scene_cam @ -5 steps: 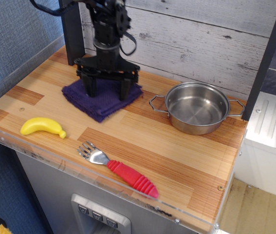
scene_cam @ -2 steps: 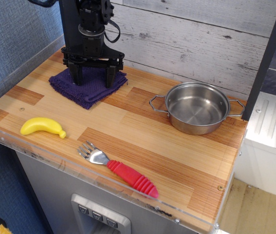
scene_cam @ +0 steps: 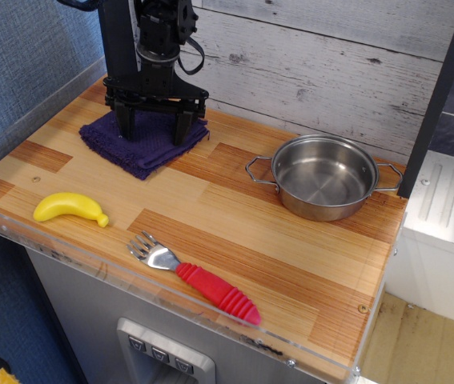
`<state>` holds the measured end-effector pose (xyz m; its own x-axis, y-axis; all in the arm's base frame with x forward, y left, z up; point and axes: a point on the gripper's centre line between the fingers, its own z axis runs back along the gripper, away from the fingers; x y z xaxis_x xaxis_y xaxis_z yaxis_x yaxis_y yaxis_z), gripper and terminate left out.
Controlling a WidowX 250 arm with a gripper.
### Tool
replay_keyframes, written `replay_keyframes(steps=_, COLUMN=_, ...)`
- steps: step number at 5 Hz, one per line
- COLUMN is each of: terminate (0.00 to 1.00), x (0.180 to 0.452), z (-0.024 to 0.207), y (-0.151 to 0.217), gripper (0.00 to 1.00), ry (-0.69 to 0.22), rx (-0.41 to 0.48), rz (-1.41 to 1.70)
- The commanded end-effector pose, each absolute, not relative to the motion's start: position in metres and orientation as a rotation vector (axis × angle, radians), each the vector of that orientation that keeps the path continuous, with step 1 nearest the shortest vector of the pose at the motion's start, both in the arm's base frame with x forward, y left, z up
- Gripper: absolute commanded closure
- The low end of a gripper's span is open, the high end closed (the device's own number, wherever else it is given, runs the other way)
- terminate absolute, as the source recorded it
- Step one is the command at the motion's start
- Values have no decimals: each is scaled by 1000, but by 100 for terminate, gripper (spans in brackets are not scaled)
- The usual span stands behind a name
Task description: Move the purple cloth and place it above the banana.
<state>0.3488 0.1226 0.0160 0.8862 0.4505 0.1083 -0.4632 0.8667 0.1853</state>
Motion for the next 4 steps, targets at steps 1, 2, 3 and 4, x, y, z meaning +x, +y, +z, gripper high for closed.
replay_keyframes(steps=1, terminate=0, x=342, z=60, y=124, gripper=0, ry=-150, rx=218, rz=494)
replay_keyframes(steps=2, terminate=0, x=331, z=85, y=127, gripper=0, ry=-203, rx=209, rz=498)
replay_keyframes(steps=3, terminate=0, x=323, z=101, y=123, gripper=0, ry=-241, rx=207, rz=498)
replay_keyframes(steps=4, terminate=0, x=316, z=114, y=118, gripper=0, ry=-268, rx=203, rz=490)
